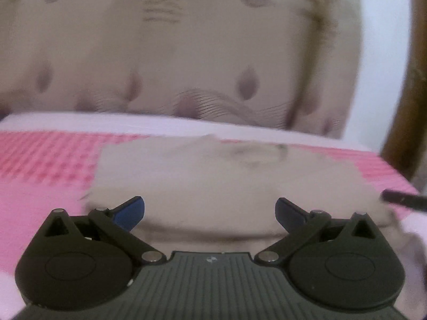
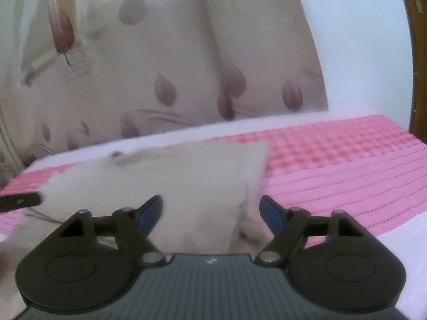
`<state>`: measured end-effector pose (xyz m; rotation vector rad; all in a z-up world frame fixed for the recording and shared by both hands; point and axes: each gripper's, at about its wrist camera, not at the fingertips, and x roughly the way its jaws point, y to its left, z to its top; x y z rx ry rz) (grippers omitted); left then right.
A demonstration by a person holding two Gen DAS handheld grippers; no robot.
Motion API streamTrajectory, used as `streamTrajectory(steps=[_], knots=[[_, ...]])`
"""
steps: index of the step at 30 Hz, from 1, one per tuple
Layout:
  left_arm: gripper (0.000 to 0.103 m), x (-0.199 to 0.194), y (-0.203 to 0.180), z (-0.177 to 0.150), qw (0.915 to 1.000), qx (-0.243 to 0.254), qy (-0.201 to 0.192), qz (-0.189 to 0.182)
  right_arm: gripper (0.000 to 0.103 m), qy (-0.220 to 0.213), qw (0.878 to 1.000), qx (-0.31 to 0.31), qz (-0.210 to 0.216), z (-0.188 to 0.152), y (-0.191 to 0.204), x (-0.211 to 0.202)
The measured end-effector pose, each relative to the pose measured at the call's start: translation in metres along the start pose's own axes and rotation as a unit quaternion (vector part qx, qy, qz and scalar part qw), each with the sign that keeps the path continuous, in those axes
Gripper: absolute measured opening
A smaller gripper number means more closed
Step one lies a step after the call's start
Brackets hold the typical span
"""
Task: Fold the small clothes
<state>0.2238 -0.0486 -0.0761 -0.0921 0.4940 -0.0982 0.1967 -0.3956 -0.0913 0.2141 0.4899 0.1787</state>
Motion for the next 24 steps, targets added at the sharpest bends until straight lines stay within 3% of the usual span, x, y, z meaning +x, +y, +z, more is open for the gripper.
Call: streamTrajectory(steps=[4, 7, 13, 15, 21, 24], knots=[[0.103, -0.001, 0.023, -0.010, 0.9972, -0.074, -0.013, -0.007, 0.045, -0.008, 1.000, -0.025, 0.004, 0.007, -0.004, 0.015], [0.103, -0.003, 0.029, -0.009, 0.9963, -0.083, -0.021, -0.005, 0.044, 0.006, 0.999, -0.046, -0.020, 0.014, -0.003, 0.030], [0.103, -0.009, 0.032, -0.013, 0.9961, -0.085, -0.021, -0.012, 0.043, 0.037, 0.998, -0.055, 0.000, 0.015, -0.005, 0.045], [0.103, -0.008, 0.035, -0.015, 0.9951, -0.097, -0.018, -0.012, 0.013, 0.038, 0.997, -0.066, 0.011, 0.014, -0.002, 0.043], [0.103, -0.008, 0.050, -0.019, 0.9870, -0.160, -0.010, 0.001, 0.009, 0.011, 0.996, -0.087, 0.018, 0.013, 0.008, 0.028], [0.103, -0.009, 0.053, -0.019, 0.9856, -0.168, -0.016, 0.002, 0.009, -0.019, 0.995, -0.094, 0.012, 0.025, 0.012, 0.021]])
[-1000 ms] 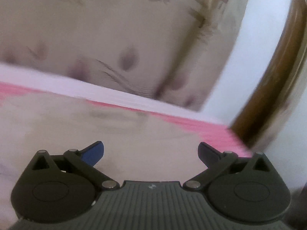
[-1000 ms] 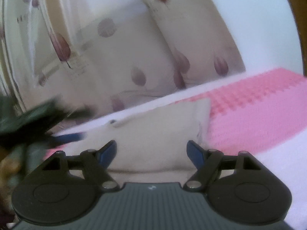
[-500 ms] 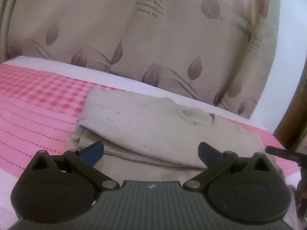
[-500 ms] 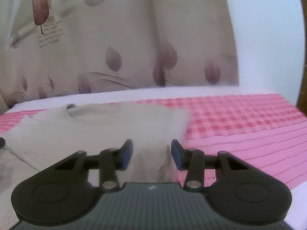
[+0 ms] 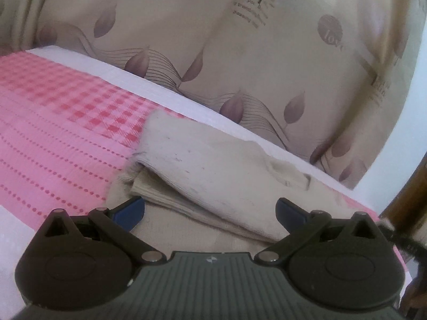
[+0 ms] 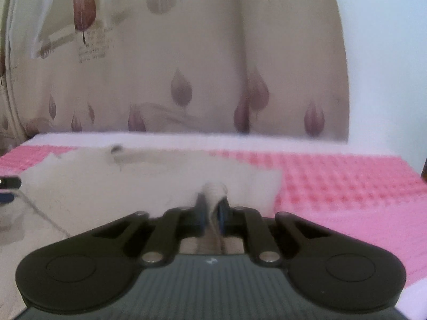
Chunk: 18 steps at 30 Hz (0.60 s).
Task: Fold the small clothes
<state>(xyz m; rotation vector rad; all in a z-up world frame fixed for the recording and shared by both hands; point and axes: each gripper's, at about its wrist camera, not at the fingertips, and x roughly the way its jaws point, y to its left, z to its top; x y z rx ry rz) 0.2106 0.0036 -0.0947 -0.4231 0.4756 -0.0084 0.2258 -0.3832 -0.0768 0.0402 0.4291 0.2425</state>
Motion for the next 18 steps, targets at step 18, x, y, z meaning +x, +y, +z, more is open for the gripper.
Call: streamTrajectory(steps=[18], knots=[[0.103, 0.001, -0.005, 0.000, 0.9997, 0.012, 0.002, 0.020, 0.012, 0.075, 0.992, 0.099, -0.016, 0.011, -0.045, 0.080]])
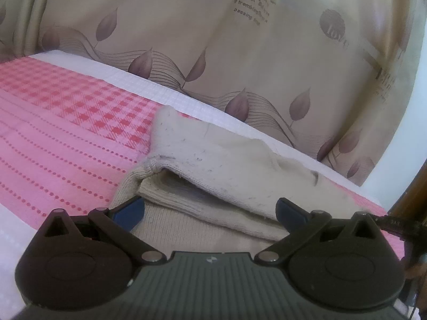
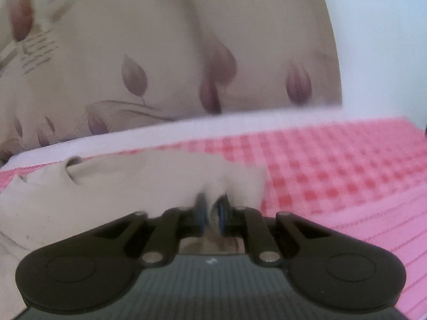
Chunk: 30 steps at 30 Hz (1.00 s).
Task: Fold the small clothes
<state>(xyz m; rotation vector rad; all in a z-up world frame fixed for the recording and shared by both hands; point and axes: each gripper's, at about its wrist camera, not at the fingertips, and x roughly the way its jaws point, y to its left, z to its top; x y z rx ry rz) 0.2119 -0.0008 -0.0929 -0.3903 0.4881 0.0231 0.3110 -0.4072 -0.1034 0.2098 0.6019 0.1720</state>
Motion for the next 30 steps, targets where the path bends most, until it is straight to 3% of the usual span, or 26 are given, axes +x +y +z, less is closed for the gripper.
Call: streamTrajectory(steps=[3, 7, 9, 13, 16, 19, 30], knots=[[0.103, 0.000, 0.001, 0.000, 1.0000, -0.001, 0.001, 0.000, 0.017, -0.003, 1.000, 0.015, -0.004, 0.000, -0.003, 0.000], [0.103, 0.000, 0.000, 0.001, 1.0000, -0.001, -0.001, -0.001, 0.017, -0.084, 0.995, 0.007, -0.047, 0.000, 0.007, -0.034], [0.103, 0.000, 0.000, 0.000, 1.0000, -0.001, -0.002, -0.004, 0.017, -0.101, 0.995, -0.002, -0.022, 0.003, 0.016, -0.047], [0.103, 0.000, 0.000, 0.000, 1.0000, 0.001, -0.002, -0.007, 0.017, -0.059, 0.996, -0.062, 0.007, 0.004, 0.036, -0.035], [0.103, 0.001, 0.002, 0.000, 1.0000, -0.005, 0.000, -0.004, 0.016, 0.016, 0.998, -0.055, -0.031, -0.003, 0.026, -0.001], [0.103, 0.002, 0.002, 0.001, 1.0000, -0.004, 0.001, 0.001, 0.016, 0.016, 0.999, -0.029, -0.017, -0.005, 0.016, 0.001], [0.103, 0.006, -0.010, 0.001, 0.9986, 0.037, 0.015, 0.034, 0.018, 0.005, 0.996, -0.075, -0.053, -0.006, 0.034, 0.003]])
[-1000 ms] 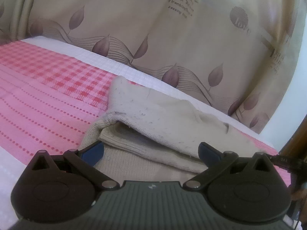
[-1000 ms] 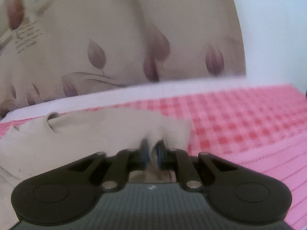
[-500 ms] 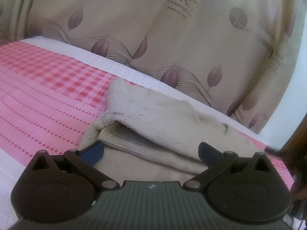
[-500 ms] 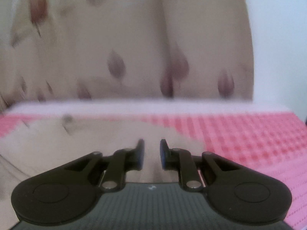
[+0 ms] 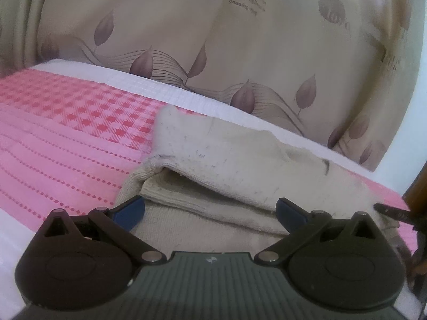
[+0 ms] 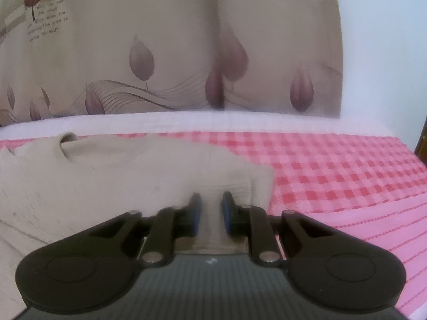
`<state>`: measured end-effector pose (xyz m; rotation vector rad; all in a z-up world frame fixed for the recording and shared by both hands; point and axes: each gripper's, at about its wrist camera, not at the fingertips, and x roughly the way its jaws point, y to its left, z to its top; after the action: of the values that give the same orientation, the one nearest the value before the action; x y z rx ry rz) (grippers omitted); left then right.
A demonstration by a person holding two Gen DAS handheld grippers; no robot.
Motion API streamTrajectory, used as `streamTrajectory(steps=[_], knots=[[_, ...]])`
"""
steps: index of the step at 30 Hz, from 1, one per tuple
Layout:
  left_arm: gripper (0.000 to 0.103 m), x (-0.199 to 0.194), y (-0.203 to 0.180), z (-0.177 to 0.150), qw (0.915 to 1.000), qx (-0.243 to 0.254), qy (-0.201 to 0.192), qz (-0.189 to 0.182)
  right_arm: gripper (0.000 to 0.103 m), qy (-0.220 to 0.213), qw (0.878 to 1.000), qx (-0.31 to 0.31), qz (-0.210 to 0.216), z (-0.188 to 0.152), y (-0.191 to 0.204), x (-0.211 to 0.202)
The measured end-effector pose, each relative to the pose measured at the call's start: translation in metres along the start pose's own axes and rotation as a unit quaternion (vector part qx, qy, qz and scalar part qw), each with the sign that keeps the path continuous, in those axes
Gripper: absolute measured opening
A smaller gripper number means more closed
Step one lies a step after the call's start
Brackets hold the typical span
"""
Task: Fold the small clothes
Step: 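Open the right tool and release the folded side onto the sweater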
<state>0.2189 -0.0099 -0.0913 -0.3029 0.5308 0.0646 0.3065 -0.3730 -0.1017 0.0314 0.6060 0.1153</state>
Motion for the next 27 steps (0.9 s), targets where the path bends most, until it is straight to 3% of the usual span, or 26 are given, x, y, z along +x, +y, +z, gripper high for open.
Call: streamTrajectory(steps=[7, 8, 9, 10, 11, 14, 18, 24, 27], knots=[[0.103, 0.003, -0.002, 0.000, 0.9998, 0.016, 0.006, 0.010, 0.025, -0.002, 1.000, -0.013, -0.023, 0.000, 0.007, -0.001], [0.103, 0.003, -0.002, 0.000, 0.9997, 0.018, 0.007, 0.012, 0.037, -0.003, 0.999, -0.022, -0.036, -0.001, 0.010, -0.001], [0.103, 0.003, -0.002, 0.000, 0.9997, 0.020, 0.008, 0.013, 0.082, -0.004, 0.998, -0.030, -0.059, -0.001, 0.014, -0.002], [0.103, 0.003, -0.002, 0.000, 0.9996, 0.022, 0.008, 0.014, 0.103, 0.000, 0.994, -0.033, -0.104, -0.001, 0.017, -0.001], [0.103, 0.003, -0.002, 0.000, 0.9996, 0.023, 0.009, 0.015, 0.103, 0.001, 0.991, -0.033, -0.129, 0.000, 0.018, 0.001], [0.103, 0.004, -0.003, 0.000, 0.9995, 0.024, 0.009, 0.016, 0.103, 0.015, 0.995, -0.024, -0.094, 0.000, 0.013, 0.005], [0.103, 0.004, -0.003, 0.001, 0.9995, 0.024, 0.010, 0.016, 0.103, 0.014, 0.997, -0.003, -0.081, -0.001, 0.006, 0.006], [0.103, 0.004, -0.002, 0.001, 0.9996, 0.024, 0.011, 0.015, 0.103, -0.069, 0.993, -0.020, -0.092, -0.010, 0.015, -0.025], [0.103, 0.004, -0.002, 0.001, 0.9996, 0.023, 0.010, 0.014, 0.103, -0.077, 0.995, 0.026, -0.061, -0.012, 0.005, -0.054]])
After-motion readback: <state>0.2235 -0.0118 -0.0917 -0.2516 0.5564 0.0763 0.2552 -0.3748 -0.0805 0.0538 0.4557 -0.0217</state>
